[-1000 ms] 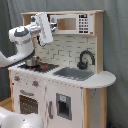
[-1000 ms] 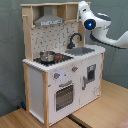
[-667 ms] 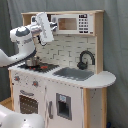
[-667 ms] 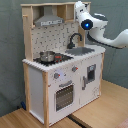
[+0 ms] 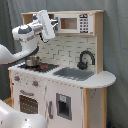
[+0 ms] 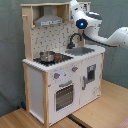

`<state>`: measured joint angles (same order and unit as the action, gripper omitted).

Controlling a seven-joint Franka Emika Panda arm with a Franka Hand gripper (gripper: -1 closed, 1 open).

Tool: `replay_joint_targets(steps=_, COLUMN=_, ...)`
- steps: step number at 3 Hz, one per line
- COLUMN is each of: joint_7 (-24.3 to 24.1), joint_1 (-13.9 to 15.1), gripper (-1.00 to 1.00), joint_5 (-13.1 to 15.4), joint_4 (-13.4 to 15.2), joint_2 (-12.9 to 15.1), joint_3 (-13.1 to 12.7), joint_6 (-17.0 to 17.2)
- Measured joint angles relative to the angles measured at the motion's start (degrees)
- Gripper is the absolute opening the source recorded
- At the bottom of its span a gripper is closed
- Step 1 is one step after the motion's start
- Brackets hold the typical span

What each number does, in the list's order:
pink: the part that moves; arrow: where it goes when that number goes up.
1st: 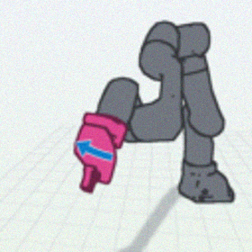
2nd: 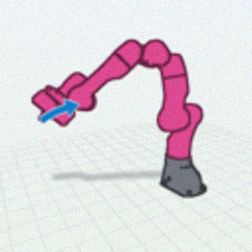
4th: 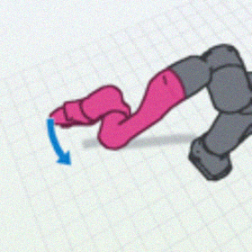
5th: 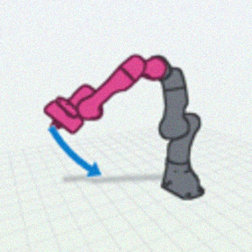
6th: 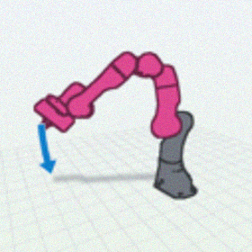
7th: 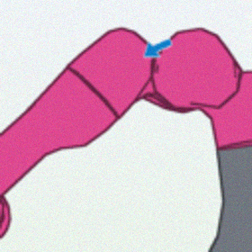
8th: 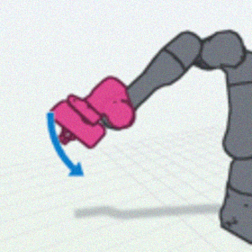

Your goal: Play with the kitchen

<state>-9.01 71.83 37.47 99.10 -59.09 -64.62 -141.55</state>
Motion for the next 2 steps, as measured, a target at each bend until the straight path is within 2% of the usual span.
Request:
replay_joint_targets(steps=1, joint_7=0.0, joint_1=3.5, gripper=-1.00, joint_5=0.0, joint_4=-3.8, joint_2=1.2, joint_3=-2.1, joint_6=0.0)
replay_joint_targets(steps=2, joint_7=-2.7, joint_1=-0.8, gripper=-1.00, joint_5=-1.3, joint_4=-4.5, joint_2=2.6, joint_3=-2.3, joint_6=2.5)
